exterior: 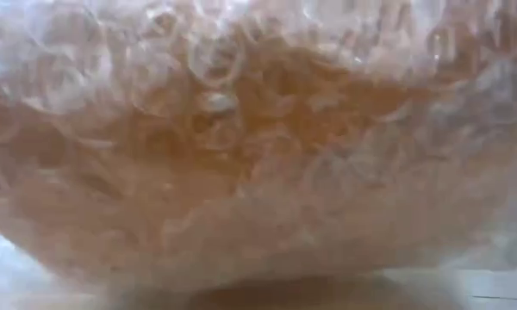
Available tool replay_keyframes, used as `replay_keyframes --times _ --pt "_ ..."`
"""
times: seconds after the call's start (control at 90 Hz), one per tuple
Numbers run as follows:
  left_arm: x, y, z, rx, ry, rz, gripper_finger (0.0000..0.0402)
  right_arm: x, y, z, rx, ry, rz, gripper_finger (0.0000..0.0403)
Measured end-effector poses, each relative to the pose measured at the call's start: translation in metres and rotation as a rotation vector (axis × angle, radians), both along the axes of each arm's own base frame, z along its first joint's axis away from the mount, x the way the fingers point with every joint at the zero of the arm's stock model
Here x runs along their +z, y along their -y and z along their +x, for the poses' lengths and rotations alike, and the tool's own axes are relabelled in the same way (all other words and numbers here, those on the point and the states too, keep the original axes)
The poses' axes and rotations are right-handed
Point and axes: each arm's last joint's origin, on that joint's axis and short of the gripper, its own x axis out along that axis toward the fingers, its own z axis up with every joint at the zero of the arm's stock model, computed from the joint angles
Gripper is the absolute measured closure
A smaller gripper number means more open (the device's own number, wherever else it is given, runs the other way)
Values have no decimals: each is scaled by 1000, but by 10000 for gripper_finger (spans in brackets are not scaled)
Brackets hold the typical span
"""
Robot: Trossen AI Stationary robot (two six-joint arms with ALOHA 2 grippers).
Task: Wrap mug
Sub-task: Wrap the orange mug using the transparent bubble wrap
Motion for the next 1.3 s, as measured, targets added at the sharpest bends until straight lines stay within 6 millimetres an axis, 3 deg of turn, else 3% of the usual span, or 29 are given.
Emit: replay_keyframes --times 0.133,0.389,0.633,0.9,1.3 --pt "-32 -5 5 -4 -142 -4 240 9 2 -2 13 -12 -93 394" --pt "-46 -17 -13 145 -384 -17 240 17 8 -7 -40 -91 -66 393" --pt "-38 -5 -27 255 -447 0 239 15 12 -9 -129 -151 116 392" --pt "-27 12 -49 300 -523 70 239 21 25 -6 -258 -234 479 393" --pt "17 14 -61 271 -413 182 240 0 59 -6 -349 -382 1036 390"
